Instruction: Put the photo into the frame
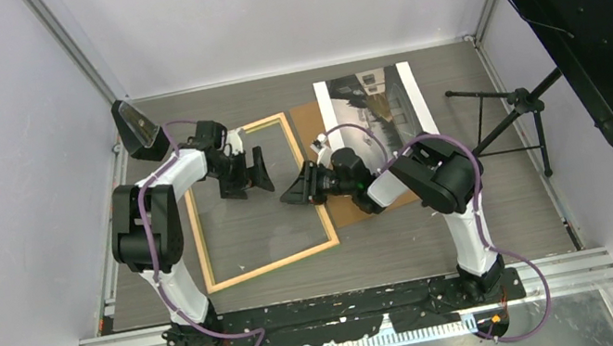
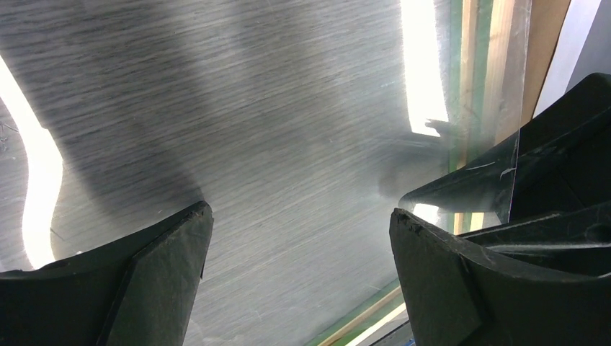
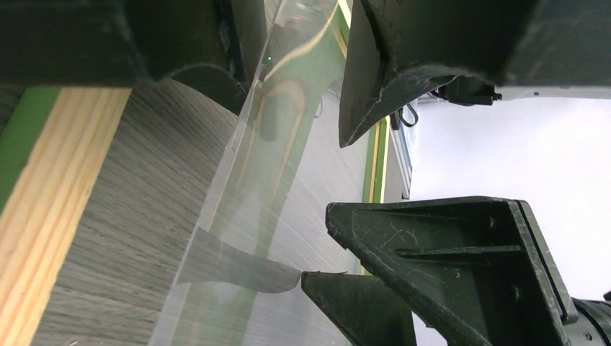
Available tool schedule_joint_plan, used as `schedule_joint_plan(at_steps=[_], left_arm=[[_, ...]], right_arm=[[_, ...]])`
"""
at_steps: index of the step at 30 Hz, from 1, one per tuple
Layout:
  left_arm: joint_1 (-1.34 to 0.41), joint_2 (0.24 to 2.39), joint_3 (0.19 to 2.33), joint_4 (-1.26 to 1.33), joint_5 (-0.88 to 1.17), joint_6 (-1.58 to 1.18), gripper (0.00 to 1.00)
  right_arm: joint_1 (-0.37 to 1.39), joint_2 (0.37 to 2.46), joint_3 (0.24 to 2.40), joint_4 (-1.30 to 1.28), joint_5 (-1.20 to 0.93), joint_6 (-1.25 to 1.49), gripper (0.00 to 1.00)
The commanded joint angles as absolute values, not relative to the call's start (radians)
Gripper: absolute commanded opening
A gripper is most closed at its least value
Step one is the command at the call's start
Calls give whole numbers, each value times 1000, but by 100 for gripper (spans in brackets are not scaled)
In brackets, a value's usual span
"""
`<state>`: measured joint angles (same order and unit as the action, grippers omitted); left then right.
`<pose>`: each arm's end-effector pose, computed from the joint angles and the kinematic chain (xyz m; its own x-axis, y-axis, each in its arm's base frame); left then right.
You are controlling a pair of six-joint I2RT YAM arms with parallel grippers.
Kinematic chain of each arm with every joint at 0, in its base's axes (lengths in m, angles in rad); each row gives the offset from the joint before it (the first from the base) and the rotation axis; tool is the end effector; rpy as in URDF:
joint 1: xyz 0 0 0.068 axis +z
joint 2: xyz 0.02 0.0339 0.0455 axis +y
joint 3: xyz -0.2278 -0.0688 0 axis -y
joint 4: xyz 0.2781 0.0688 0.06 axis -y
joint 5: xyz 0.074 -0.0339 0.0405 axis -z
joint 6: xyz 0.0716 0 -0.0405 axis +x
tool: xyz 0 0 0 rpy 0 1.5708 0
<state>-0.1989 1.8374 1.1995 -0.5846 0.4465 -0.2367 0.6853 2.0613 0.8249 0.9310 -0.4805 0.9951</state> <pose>0.3727 -0.1067 0.0856 -0.9714 -0.0200 -0.2366 0.0976 0.8748 -0.4746 0.2937 0.2828 0.0301 -0.8838 0.2383 -0.4026 -0.2961 0.3815 0.8757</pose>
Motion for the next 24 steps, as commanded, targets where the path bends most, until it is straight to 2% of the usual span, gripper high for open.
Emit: schedule_joint_plan(at_steps=[1,24], left_arm=[[-206,1862,1209,-560,451,-240,95],[-206,1864,1208,-566,444,-235,95]], right_arm=[[687,2030,824,823,-449,913,46],[671,1947,829,716,-433,826,53]])
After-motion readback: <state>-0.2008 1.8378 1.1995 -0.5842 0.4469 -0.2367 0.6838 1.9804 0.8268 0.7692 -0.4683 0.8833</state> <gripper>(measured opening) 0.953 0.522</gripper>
